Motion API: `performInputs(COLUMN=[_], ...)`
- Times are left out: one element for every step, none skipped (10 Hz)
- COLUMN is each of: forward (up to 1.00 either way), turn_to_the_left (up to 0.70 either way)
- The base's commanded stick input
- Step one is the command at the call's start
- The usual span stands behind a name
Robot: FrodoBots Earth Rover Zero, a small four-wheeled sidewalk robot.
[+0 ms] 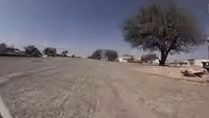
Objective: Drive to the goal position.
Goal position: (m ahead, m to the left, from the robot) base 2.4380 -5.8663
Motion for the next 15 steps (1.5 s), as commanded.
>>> performInputs(forward=[0.7, 0.7, 0.7, 0.7, 0.7, 0.7, 0.7, 0.7, 0.7, 0.7, 0.7, 0.7, 0.7, 0.7, 0.7], turn_to_the_left=[0.0, 0.0, 0.0, 0.0, 0.0, 0.0, 0.0, 0.0, 0.0, 0.0, 0.0, 0.0, 0.0, 0.0, 0.0])
